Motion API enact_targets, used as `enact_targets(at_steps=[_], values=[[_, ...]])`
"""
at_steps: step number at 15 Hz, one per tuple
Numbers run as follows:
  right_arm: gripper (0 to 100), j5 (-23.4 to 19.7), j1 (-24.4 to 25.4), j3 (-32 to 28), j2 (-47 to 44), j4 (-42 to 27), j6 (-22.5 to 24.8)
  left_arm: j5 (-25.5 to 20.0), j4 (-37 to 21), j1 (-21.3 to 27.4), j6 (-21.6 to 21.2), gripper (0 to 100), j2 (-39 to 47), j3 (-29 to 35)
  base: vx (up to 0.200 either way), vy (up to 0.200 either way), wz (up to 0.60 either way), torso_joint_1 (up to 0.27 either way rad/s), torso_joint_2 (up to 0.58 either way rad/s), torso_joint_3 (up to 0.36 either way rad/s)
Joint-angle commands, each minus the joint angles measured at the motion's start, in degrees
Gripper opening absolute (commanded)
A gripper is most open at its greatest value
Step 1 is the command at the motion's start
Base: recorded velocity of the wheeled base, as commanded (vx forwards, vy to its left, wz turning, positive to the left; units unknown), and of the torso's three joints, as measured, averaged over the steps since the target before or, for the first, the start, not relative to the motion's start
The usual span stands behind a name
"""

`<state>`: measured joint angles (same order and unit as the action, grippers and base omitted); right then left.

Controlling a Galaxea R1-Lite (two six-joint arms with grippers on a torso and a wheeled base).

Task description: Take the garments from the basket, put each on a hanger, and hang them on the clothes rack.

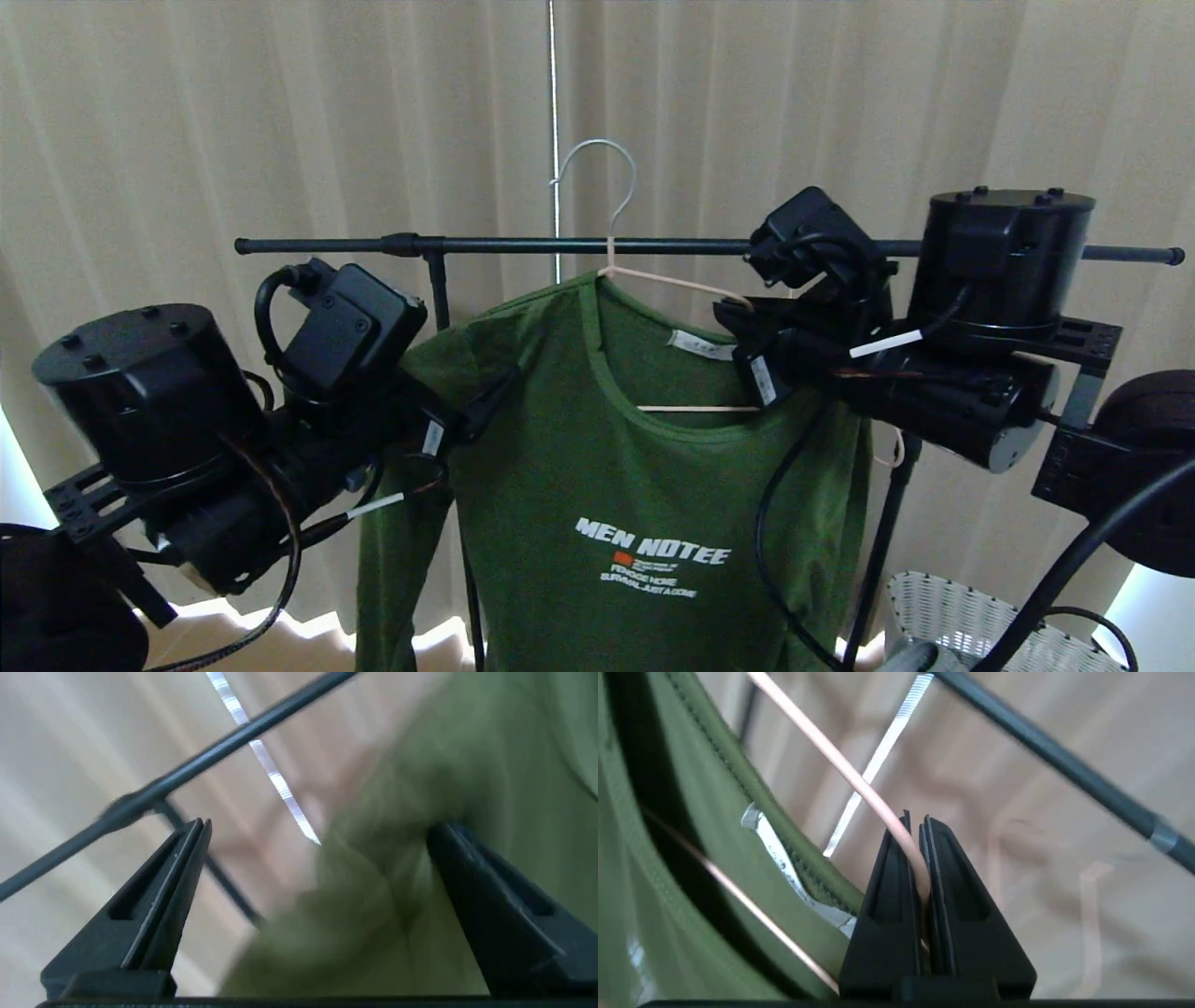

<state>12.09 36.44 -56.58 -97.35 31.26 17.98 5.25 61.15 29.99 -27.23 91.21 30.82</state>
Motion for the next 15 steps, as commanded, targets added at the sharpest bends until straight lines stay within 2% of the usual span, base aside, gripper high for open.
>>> enact_targets(at_steps=[1,4,5,7,10,11,14,15], values=[[0,0.04,-3.48,3.40,3.75,1.53,0.04,-2.27,-0.06,0.77,0.16,100,-3.50,-2.25,0.000,0.000,0.00,0.000,0.00,0.000],[0,-0.05,-4.71,7.27,7.62,1.70,-0.40,-2.97,0.02,0.60,1.13,100,-5.78,-4.80,0.000,0.000,0.00,0.000,0.00,0.000],[0,-0.23,-5.06,9.12,9.81,1.70,-0.49,-3.06,-0.06,0.33,3.77,100,-7.10,-7.53,0.000,0.000,0.00,0.000,0.00,0.000],[0,-0.49,-5.41,11.22,12.89,1.61,-0.75,-3.06,-0.06,-1.78,6.40,100,-7.71,-11.75,0.000,0.000,0.00,0.000,0.00,0.000],[0,-0.93,-5.32,12.46,15.97,1.70,-0.84,-3.14,0.02,-5.73,6.84,100,-6.48,-17.37,0.000,0.000,0.00,0.000,0.00,0.000],[0,-1.02,-5.32,12.98,16.49,1.70,-0.84,-3.23,0.02,-5.91,6.93,100,-6.40,-17.28,0.000,0.000,0.00,0.000,0.00,0.000],[0,-5.50,-5.06,13.69,18.25,1.70,-0.67,-8.77,-0.06,-6.08,8.34,100,-6.57,-16.84,0.000,0.000,0.00,0.000,0.00,0.000],[0,-5.59,-5.06,13.60,18.25,1.70,-0.67,-9.39,-0.06,-5.82,8.34,100,-6.48,-16.76,0.000,0.000,0.00,0.000,0.00,0.000]])
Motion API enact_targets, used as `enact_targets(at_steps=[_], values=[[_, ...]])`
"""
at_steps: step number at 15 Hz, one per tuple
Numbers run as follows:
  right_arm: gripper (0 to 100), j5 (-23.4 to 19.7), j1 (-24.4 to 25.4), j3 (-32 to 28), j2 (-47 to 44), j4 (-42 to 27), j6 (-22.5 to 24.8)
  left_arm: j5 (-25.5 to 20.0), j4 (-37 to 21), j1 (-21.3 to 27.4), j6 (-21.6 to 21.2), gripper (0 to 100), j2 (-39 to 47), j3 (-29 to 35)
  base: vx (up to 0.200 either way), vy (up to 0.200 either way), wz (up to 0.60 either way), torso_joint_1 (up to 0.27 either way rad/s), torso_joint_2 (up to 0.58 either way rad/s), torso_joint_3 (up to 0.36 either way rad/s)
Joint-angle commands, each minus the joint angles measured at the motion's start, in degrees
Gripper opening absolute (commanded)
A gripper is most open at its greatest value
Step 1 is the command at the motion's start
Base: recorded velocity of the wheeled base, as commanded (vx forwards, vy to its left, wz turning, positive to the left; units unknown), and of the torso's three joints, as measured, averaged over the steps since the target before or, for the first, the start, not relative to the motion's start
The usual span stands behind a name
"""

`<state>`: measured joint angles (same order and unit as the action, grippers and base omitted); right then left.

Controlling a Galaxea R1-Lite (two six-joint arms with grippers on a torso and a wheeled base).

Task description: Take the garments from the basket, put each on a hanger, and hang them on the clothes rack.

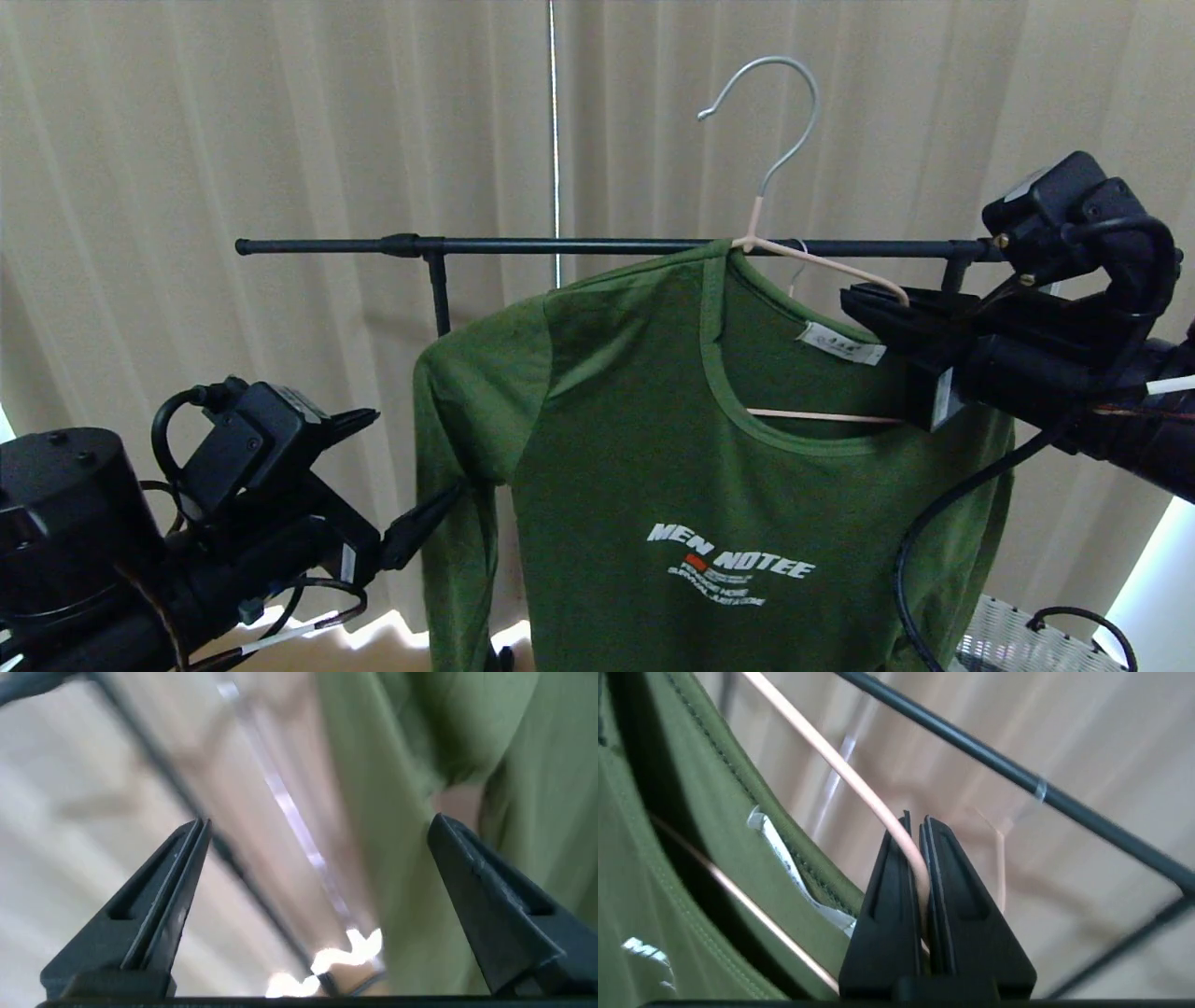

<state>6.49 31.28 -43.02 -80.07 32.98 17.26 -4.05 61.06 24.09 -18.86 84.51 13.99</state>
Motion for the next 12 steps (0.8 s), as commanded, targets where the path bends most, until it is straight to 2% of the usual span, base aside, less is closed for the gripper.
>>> enact_targets(at_steps=[1,2,6,10,12], values=[[0,0.02,0.10,0.04,0.97,-0.02,0.05,-0.17,0.02,0.08,-0.13,100,0.31,0.16,0.000,0.000,0.00,0.000,0.00,0.000],[0,0.02,0.10,-0.05,0.97,-0.02,0.05,-0.17,0.02,0.08,-0.13,0,0.40,0.33,0.000,0.000,0.00,0.000,0.00,0.000],[0,0.19,0.10,-0.40,0.70,-0.02,0.14,0.00,0.02,-1.50,-0.21,0,1.72,1.56,0.000,0.000,0.00,0.000,0.00,0.000],[0,0.63,-2.01,-0.84,0.61,-0.10,0.14,-0.26,0.02,-12.22,-3.11,0,1.54,2.26,0.000,0.000,0.00,0.000,0.00,0.000],[0,0.63,-2.28,-0.92,0.61,-0.10,0.14,-0.26,0.02,-13.63,-3.11,0,1.28,1.83,0.000,0.000,0.00,0.000,0.00,0.000]])
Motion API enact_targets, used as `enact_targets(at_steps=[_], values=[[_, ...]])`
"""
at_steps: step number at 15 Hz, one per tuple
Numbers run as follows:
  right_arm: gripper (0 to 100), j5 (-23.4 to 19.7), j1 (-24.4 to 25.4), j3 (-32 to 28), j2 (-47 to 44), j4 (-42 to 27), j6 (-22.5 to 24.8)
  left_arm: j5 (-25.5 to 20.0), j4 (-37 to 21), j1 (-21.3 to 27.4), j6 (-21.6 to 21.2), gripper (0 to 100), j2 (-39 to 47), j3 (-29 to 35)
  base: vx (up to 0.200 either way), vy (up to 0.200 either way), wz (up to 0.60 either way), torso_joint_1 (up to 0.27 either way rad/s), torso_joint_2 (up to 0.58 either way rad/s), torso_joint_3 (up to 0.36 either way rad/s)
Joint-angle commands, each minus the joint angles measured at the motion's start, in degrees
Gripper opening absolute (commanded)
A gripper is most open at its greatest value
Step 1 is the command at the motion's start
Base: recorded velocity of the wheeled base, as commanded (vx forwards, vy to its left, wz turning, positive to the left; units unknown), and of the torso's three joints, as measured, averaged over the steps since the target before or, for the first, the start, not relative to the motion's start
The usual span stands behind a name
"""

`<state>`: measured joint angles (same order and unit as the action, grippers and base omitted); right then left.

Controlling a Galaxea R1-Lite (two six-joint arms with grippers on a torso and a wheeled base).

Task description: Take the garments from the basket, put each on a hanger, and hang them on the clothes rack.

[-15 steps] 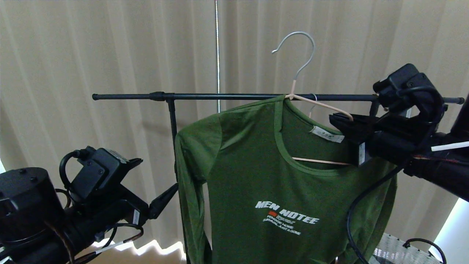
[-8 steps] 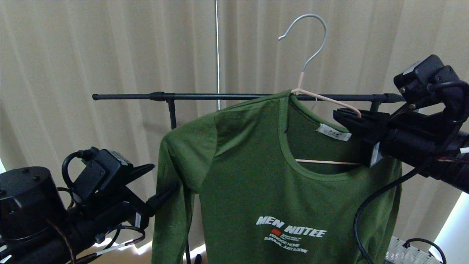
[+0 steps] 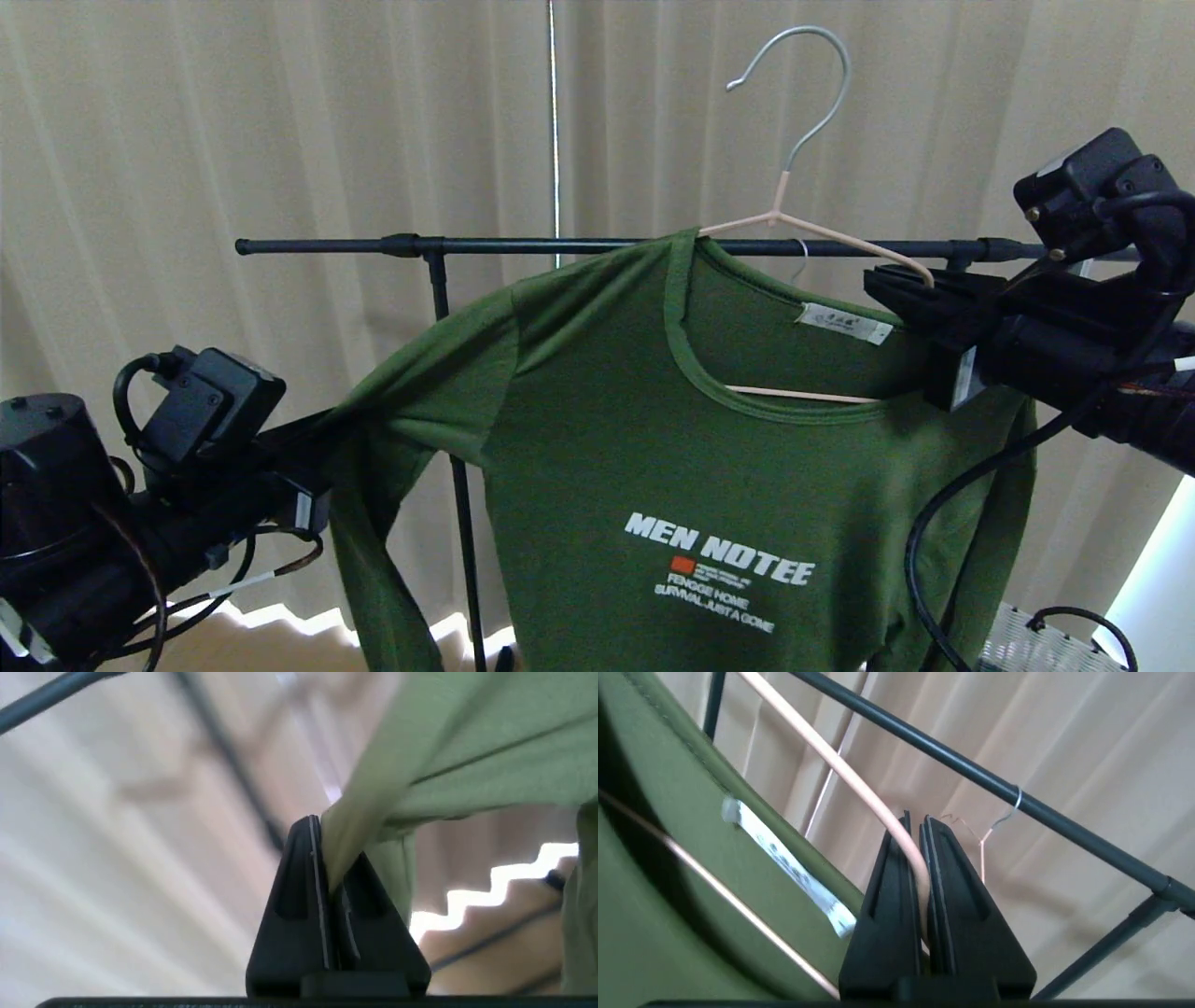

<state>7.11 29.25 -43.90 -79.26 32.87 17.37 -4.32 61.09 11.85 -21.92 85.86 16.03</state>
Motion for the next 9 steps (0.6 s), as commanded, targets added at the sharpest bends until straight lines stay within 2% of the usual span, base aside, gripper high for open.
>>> enact_targets(at_steps=[1,2,6,9], values=[[0,0.01,-0.24,-0.05,-0.19,0.09,0.03,-0.08,0.00,-1.39,-0.14,0,-0.16,-0.30,0.000,0.000,0.00,0.000,0.00,0.000],[0,0.01,-0.24,-0.05,-0.28,0.09,0.03,-0.08,0.00,-1.39,-0.14,100,-0.16,-0.21,0.000,0.000,0.00,0.000,0.00,0.000],[0,0.10,-0.24,-0.31,-0.10,-0.08,0.21,-1.22,0.08,-1.21,-0.05,100,-0.69,0.32,0.000,0.000,0.00,0.000,0.00,0.000],[0,0.98,-0.94,-1.28,-0.89,-0.96,0.29,-1.66,0.52,-1.21,-0.05,100,-4.91,1.11,0.000,0.000,0.00,0.000,0.00,0.000]])
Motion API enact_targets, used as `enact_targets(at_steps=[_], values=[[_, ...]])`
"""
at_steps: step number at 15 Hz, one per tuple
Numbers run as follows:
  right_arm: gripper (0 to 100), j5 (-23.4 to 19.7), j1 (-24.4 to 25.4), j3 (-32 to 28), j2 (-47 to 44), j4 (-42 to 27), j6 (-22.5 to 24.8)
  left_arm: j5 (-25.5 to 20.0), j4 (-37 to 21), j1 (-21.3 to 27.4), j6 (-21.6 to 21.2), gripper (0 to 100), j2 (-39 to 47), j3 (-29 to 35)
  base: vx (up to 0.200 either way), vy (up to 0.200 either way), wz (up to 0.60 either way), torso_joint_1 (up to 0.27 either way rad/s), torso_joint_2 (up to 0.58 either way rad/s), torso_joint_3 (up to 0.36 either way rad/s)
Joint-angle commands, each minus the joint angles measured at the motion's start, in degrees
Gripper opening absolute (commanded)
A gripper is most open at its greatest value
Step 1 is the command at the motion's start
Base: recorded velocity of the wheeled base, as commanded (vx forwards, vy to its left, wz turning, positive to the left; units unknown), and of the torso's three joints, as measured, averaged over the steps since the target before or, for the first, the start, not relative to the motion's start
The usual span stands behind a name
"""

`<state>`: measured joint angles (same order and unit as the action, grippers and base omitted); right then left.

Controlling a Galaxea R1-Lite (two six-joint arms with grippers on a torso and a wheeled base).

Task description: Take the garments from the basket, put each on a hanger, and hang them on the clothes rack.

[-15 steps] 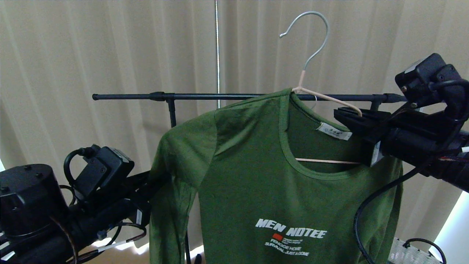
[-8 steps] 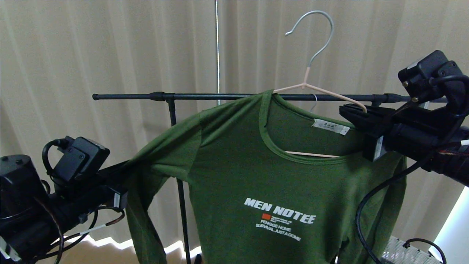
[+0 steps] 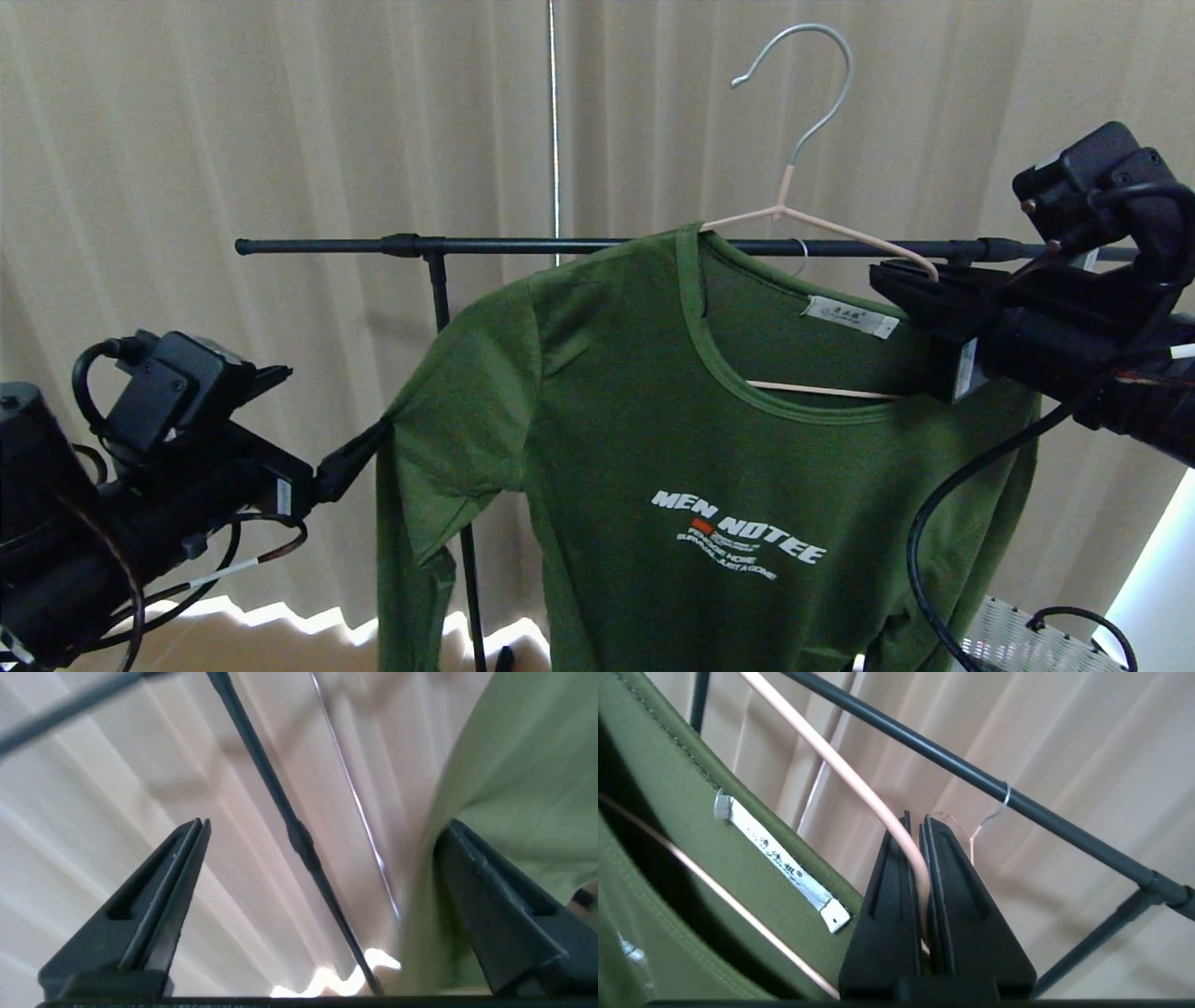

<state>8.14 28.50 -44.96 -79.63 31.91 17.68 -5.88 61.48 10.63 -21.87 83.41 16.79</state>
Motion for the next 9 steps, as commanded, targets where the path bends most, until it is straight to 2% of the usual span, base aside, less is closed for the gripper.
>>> enact_targets(at_steps=[1,3,5,7,9], values=[[0,0.56,-1.69,-0.22,-1.58,0.08,0.08,-0.63,-0.66,0.00,0.25,100,-6.59,1.76,0.000,0.000,0.00,0.000,0.00,0.000],[0,2.14,-2.84,-0.22,-2.72,-0.36,0.08,-0.54,-7.51,-0.08,0.34,100,-12.57,5.36,0.000,0.000,0.00,0.000,0.00,0.000],[0,4.34,-2.93,-0.74,-3.16,-2.12,0.08,-0.63,-24.74,0.09,2.80,100,-20.92,12.13,0.000,0.000,0.00,0.000,0.00,0.000],[0,5.13,-2.93,-2.77,-2.72,-7.22,0.08,-0.72,-38.45,0.27,7.37,100,-24.96,17.05,0.000,0.000,0.00,0.000,0.00,0.000],[0,9.35,-2.84,-5.75,-2.64,-13.63,-0.01,-0.63,-39.42,0.00,10.80,100,-25.49,16.35,0.000,0.000,0.00,0.000,0.00,0.000]])
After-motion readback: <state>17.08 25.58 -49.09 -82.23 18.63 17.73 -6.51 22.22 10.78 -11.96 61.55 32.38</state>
